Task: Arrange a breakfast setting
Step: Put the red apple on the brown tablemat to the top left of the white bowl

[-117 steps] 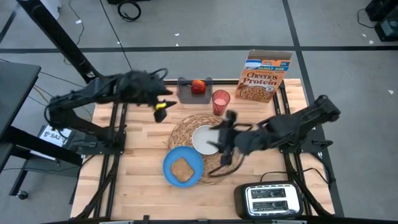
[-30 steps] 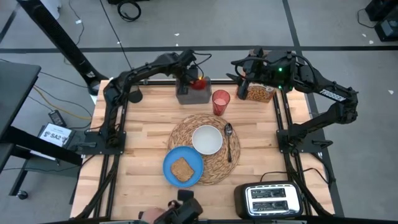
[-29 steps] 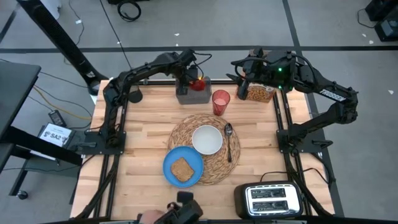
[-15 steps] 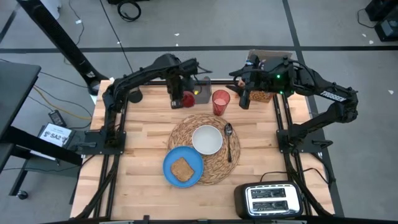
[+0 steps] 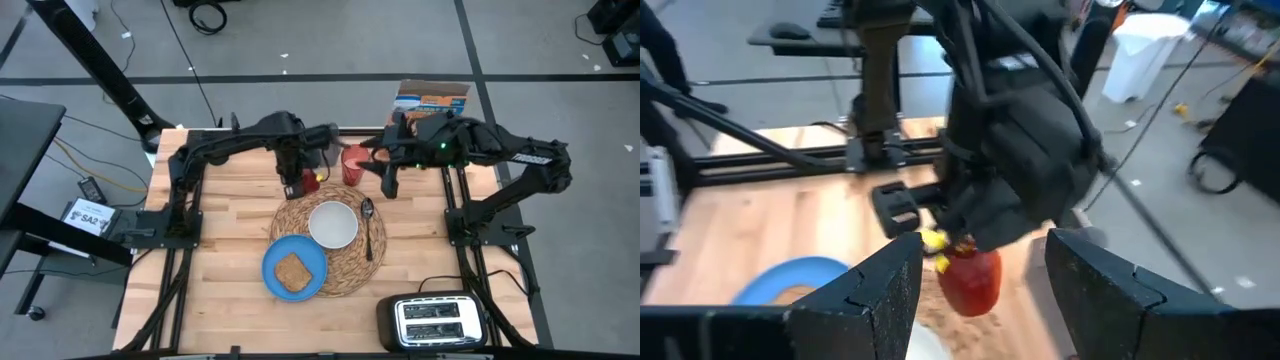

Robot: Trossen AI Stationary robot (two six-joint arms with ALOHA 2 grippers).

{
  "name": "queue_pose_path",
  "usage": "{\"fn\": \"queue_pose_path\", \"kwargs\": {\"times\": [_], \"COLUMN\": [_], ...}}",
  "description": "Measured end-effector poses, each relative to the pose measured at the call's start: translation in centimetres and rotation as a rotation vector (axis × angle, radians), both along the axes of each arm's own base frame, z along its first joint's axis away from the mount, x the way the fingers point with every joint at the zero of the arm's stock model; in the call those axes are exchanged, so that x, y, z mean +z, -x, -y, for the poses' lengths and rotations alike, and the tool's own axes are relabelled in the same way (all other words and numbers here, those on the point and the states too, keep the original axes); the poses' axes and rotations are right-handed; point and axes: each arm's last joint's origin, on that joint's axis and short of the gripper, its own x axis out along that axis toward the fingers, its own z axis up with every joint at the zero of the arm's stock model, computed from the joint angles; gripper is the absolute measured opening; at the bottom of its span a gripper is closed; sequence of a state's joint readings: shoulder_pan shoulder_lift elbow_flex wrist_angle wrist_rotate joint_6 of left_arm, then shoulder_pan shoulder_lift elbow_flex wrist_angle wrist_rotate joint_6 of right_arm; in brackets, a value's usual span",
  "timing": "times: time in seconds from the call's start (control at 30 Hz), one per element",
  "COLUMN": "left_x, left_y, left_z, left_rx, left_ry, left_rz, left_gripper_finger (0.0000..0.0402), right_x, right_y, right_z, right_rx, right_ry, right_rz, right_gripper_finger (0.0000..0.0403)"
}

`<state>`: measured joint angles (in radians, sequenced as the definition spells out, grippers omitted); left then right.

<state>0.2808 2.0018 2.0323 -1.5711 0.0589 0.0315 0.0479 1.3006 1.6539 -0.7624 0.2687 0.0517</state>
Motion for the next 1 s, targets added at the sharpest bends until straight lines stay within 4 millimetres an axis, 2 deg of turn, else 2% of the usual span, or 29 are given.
{"fn": "queue_pose_path", "kwargs": {"times": [0.27,0.47,0.73,1.0], "left_x": [-4.6,-7.3,-8.9,-9.2], "left_y": [0.7,0.2,0.9,0.3], "left_z": [2.5,3.8,3.9,3.9], "left_rx": [-0.037,-0.073,-0.069,-0.053], "left_ry": [0.043,0.034,0.039,0.026], "left_rz": [-0.185,-0.166,-0.223,-0.172], "left_gripper_finger": [0.0018,0.0018,0.0018,0.0023], "right_x": [-0.8,-1.6,-2.2,-2.6], "right_y": [-1.1,-1.8,-2.2,-2.8], "right_z": [-3.3,-5.8,-8.8,-9.8], "right_rx": [0.029,0.032,0.066,0.062], "right_ry": [-0.141,-0.205,-0.221,-0.204], "right_rz": [0.003,-0.005,0.0,0.008], "right_gripper_finger": [0.0219,0.0219,0.0219,0.0219]}}
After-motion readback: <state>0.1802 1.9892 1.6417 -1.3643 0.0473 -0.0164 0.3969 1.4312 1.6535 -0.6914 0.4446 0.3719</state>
